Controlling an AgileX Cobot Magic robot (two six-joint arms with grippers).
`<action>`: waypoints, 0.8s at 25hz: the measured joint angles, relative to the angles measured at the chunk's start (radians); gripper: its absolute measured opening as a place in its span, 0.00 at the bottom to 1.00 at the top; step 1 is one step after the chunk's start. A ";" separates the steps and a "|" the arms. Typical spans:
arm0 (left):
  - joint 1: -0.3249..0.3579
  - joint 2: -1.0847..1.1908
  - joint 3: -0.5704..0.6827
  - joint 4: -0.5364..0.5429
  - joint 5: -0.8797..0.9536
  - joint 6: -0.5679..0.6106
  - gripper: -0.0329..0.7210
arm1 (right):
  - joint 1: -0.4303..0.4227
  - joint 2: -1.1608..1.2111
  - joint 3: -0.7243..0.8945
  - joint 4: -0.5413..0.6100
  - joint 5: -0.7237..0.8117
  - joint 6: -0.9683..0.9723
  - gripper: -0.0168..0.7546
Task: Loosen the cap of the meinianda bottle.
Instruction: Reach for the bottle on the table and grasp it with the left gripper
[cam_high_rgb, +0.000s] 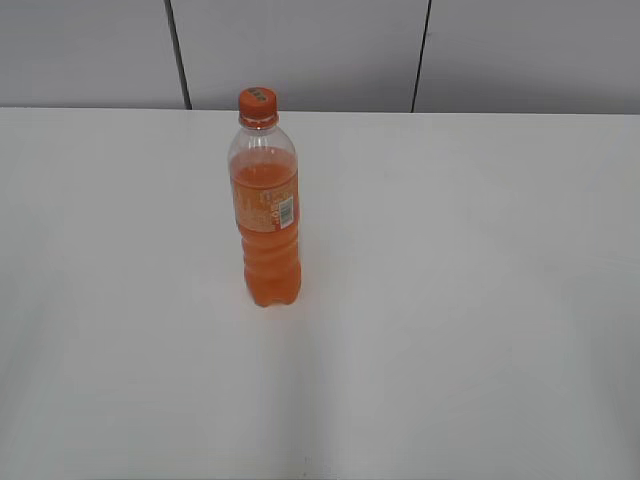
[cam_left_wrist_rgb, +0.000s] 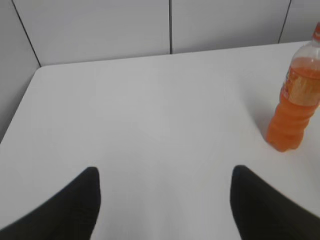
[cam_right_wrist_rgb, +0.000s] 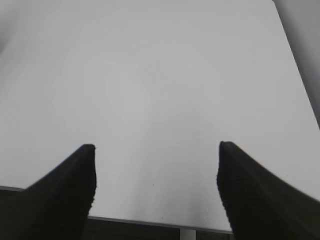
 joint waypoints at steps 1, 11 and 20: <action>0.000 0.011 0.000 0.000 -0.022 0.000 0.70 | 0.000 0.000 0.000 0.000 0.000 0.000 0.75; 0.000 0.216 0.087 0.006 -0.441 0.000 0.70 | 0.000 0.000 0.000 0.000 0.000 0.000 0.75; 0.000 0.468 0.118 0.022 -0.840 0.000 0.70 | 0.000 0.000 0.000 0.000 0.000 0.000 0.75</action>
